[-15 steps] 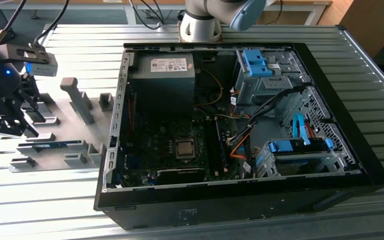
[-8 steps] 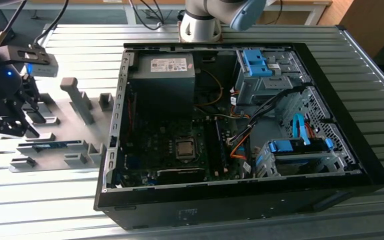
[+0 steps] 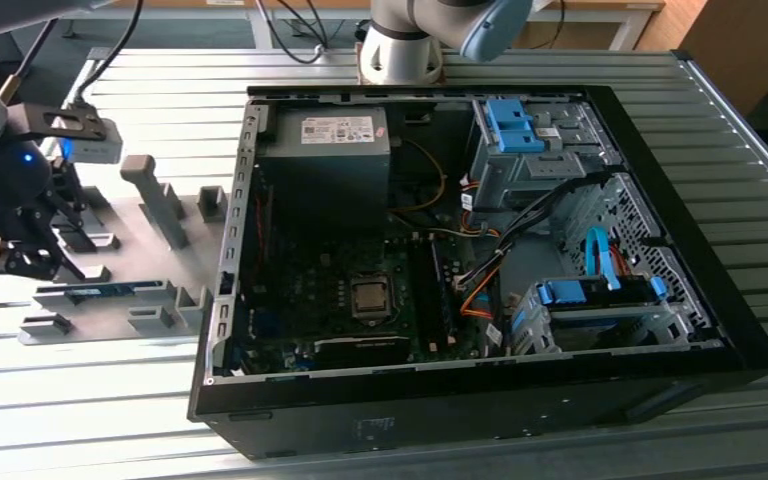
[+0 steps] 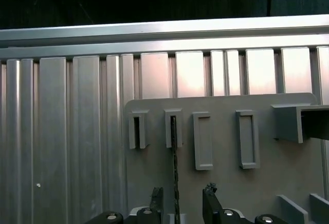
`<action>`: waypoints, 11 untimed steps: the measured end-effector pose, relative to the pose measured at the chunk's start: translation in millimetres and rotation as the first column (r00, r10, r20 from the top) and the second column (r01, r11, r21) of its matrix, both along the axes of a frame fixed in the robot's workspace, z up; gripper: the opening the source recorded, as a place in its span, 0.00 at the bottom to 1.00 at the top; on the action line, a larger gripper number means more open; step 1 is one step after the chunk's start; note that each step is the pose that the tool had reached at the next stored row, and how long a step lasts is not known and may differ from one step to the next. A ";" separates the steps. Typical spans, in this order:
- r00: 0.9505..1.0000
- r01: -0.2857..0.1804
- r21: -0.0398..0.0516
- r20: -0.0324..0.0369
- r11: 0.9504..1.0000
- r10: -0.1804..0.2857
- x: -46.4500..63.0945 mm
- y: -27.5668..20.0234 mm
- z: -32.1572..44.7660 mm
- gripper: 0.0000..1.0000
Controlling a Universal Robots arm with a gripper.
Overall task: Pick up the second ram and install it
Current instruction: 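Pick up the second ram and move it above second insertion slot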
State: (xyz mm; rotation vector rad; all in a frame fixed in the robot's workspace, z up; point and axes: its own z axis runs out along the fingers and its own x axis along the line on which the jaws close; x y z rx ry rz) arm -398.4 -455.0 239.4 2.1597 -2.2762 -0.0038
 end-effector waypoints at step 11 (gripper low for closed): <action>1.000 0.000 0.000 0.001 1.000 0.000 0.0 -4.0 -15.7 0.43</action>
